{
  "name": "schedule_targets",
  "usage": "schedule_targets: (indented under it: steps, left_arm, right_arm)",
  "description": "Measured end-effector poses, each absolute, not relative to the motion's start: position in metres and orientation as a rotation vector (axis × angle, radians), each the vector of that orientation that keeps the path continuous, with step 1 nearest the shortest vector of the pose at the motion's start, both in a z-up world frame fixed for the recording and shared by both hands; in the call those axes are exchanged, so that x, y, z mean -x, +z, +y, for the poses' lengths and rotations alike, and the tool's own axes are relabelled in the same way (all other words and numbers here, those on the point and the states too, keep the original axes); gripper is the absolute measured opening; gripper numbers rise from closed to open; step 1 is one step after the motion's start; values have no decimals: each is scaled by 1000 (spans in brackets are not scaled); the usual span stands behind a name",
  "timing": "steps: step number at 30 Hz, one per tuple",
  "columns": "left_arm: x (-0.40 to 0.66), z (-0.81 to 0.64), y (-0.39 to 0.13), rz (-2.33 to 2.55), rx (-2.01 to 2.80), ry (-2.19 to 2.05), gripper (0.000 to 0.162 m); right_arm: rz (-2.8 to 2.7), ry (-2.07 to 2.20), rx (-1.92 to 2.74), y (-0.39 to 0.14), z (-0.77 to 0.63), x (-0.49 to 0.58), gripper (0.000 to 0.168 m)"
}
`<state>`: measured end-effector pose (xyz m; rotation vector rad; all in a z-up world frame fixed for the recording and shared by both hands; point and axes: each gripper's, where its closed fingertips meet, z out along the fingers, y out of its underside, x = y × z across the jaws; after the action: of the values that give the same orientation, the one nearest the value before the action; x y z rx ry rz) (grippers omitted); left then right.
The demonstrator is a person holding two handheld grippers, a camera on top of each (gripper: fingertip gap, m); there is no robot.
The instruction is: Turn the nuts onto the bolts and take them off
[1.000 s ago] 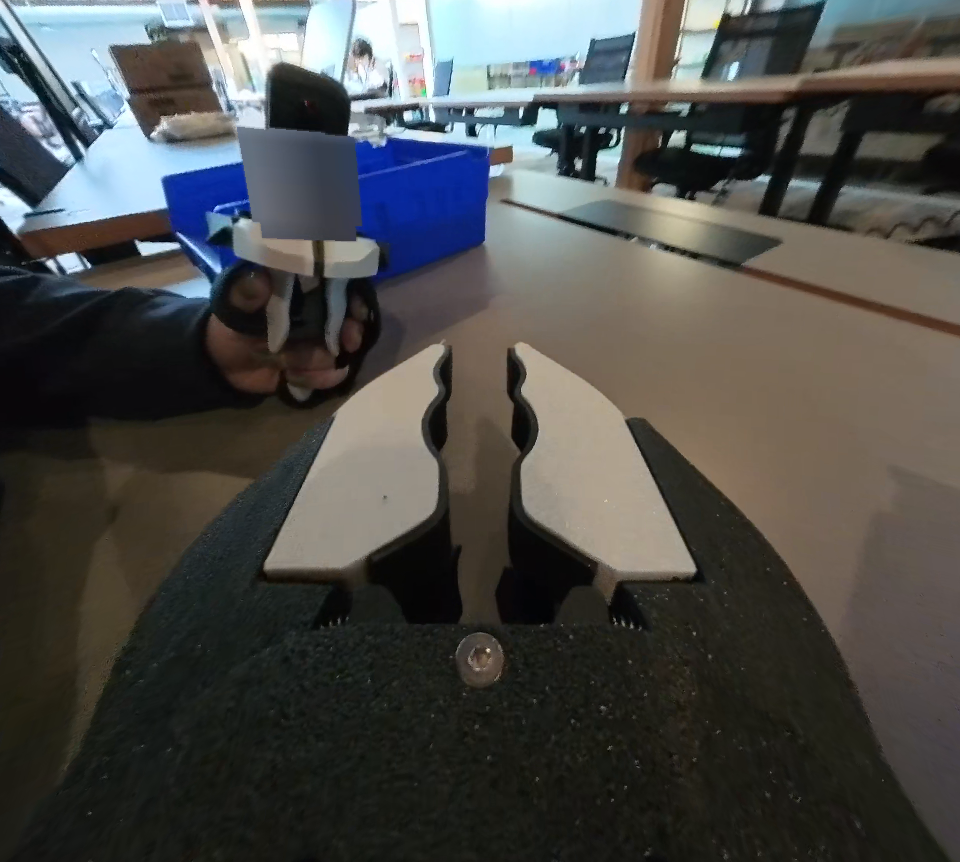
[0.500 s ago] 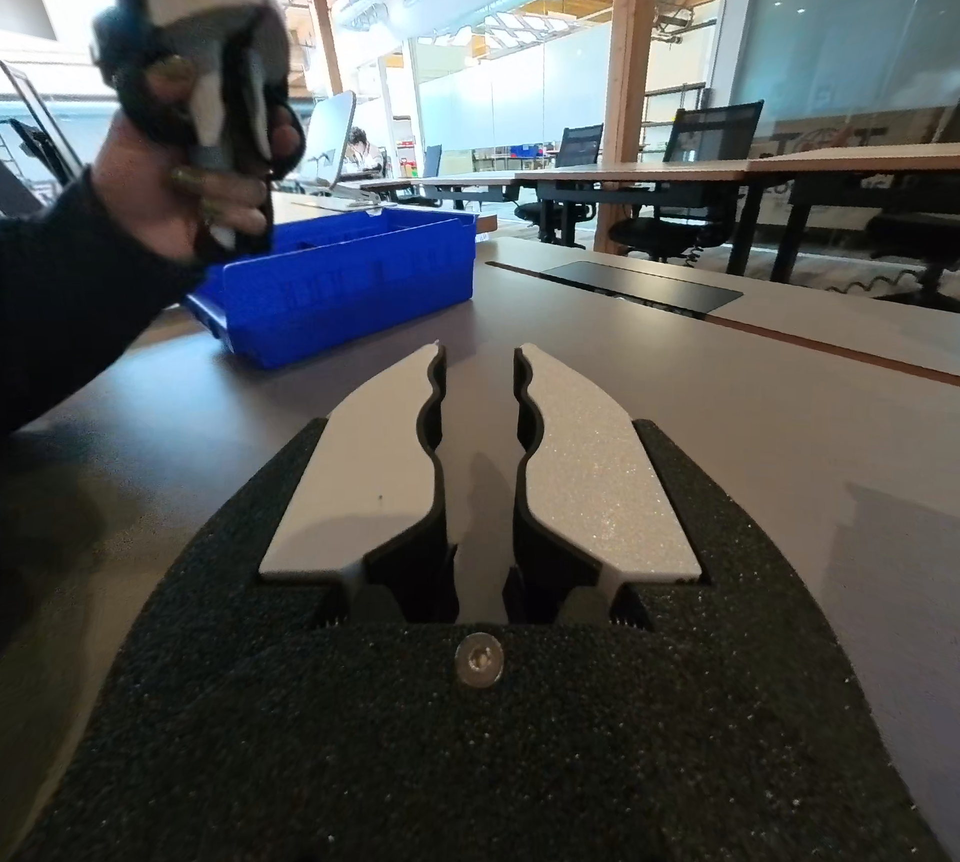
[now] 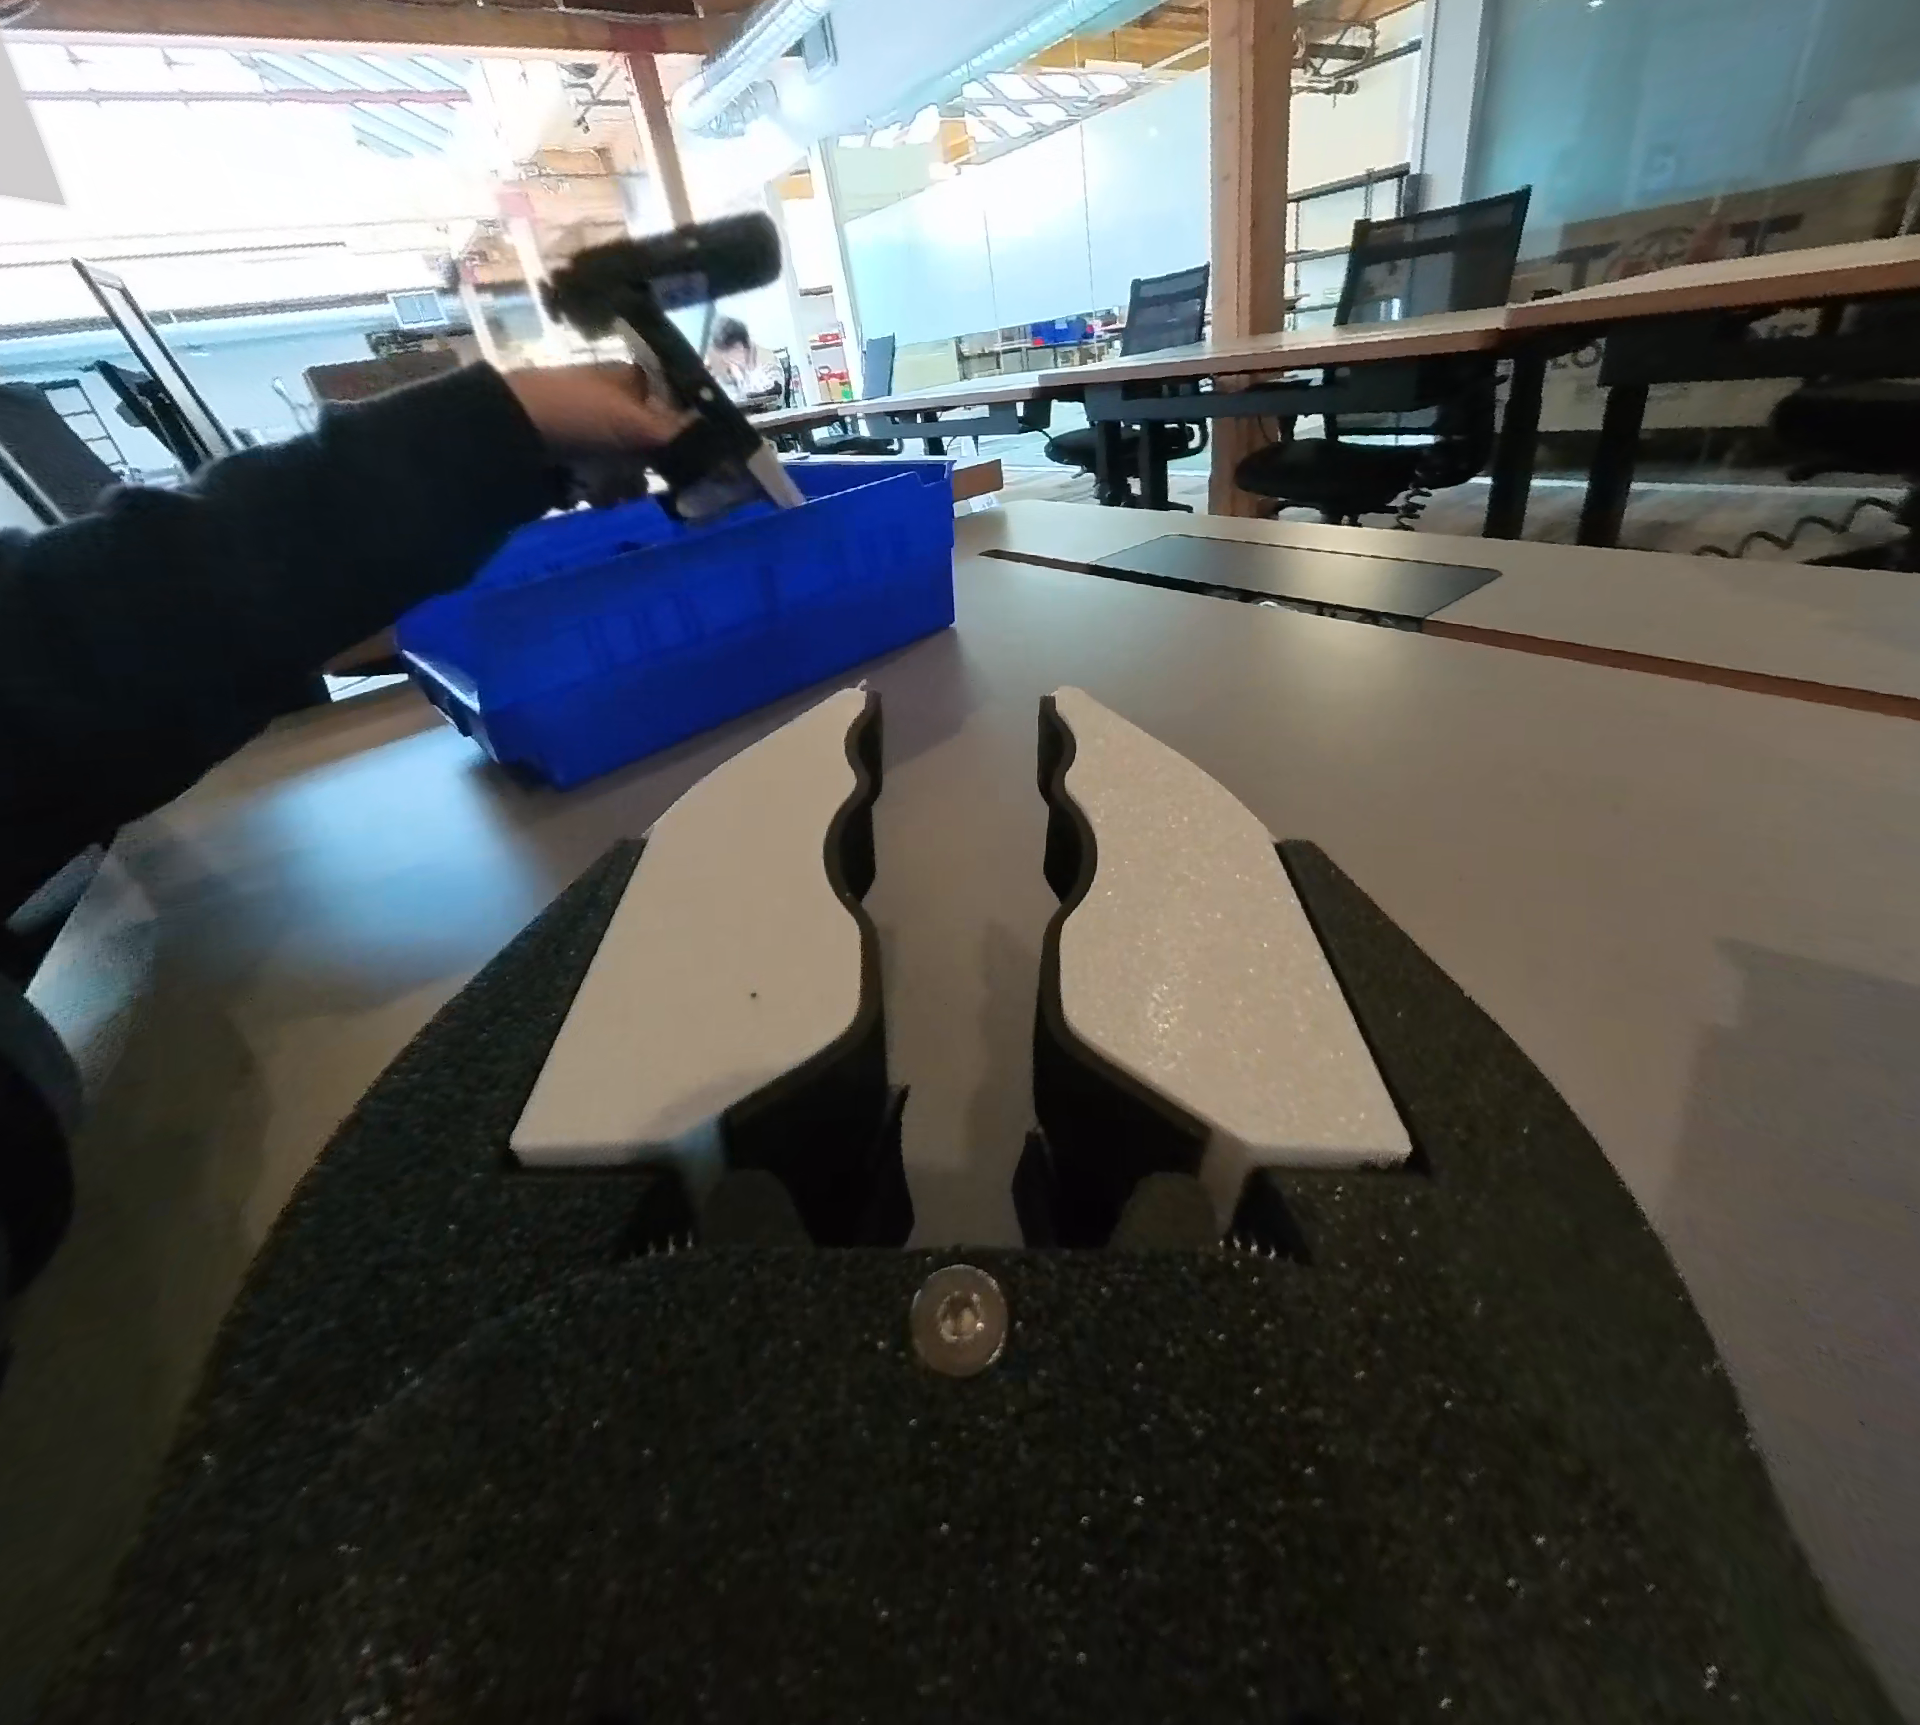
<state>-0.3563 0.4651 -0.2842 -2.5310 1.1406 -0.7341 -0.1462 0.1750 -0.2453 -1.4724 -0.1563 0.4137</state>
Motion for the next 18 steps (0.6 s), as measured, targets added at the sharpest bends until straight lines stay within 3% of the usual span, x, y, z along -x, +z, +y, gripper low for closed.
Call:
schedule_targets:
  steps: [1, 15, 18]
  left_arm:
    - [359, 468, -292, 1142, 2585, -692, 11]
    - [374, 485, -321, 1144, 2726, -403, 19]
    - [376, 484, -324, 1165, 2734, -389, 11]
  right_arm:
    - [-153, 417, 1471, -245, 175, 146, 28]
    - [-106, 468, 1457, -244, 176, 140, 31]
    - [-105, 470, 1458, -244, 176, 140, 31]
